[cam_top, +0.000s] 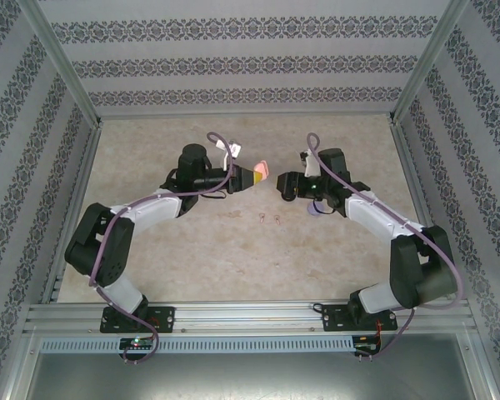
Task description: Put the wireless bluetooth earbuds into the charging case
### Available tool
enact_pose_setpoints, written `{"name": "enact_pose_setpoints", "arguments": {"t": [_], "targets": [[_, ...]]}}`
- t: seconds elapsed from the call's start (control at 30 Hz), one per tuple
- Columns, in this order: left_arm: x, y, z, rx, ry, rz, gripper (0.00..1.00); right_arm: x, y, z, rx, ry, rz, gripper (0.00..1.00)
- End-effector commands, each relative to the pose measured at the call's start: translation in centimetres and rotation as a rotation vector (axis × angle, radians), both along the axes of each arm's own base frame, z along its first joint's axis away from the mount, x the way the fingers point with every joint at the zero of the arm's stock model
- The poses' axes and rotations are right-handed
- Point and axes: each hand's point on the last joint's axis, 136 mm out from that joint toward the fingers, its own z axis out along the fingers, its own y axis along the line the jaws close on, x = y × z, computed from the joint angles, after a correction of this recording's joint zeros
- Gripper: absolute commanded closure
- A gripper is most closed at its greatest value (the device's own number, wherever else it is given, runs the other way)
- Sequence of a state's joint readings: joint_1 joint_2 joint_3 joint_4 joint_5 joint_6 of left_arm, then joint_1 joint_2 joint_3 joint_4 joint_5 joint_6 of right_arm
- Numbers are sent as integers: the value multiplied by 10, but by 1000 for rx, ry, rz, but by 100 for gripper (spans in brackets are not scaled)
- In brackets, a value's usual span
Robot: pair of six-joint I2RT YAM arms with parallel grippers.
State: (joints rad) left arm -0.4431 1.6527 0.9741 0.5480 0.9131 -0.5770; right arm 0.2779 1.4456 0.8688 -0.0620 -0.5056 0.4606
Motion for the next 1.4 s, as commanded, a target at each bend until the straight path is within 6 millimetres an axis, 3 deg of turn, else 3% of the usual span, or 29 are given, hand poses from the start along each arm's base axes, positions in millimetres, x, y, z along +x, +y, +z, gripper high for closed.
{"name": "enact_pose_setpoints", "arguments": {"t": [0.0, 0.23, 0.43, 0.67, 0.97, 1.37], "targets": [[-2, 1, 24, -26, -90, -21, 100, -6, 3, 21, 59, -47, 2, 37], [-7, -4, 25, -50, -81, -77, 100, -20, 18, 66, 183, -149, 100, 39], [-11, -9, 28, -79, -60, -133, 100, -21, 26, 83, 226, -188, 156, 45], [-11, -12, 29, -83, -57, -150, 100, -16, 29, 89, 242, -197, 157, 49], [-11, -14, 29, -82, -54, -150, 100, -11, 31, 82, 244, -176, 154, 53], [-11, -18, 27, -78, -50, -161, 100, -15, 34, 88, 248, -190, 171, 56]]}}
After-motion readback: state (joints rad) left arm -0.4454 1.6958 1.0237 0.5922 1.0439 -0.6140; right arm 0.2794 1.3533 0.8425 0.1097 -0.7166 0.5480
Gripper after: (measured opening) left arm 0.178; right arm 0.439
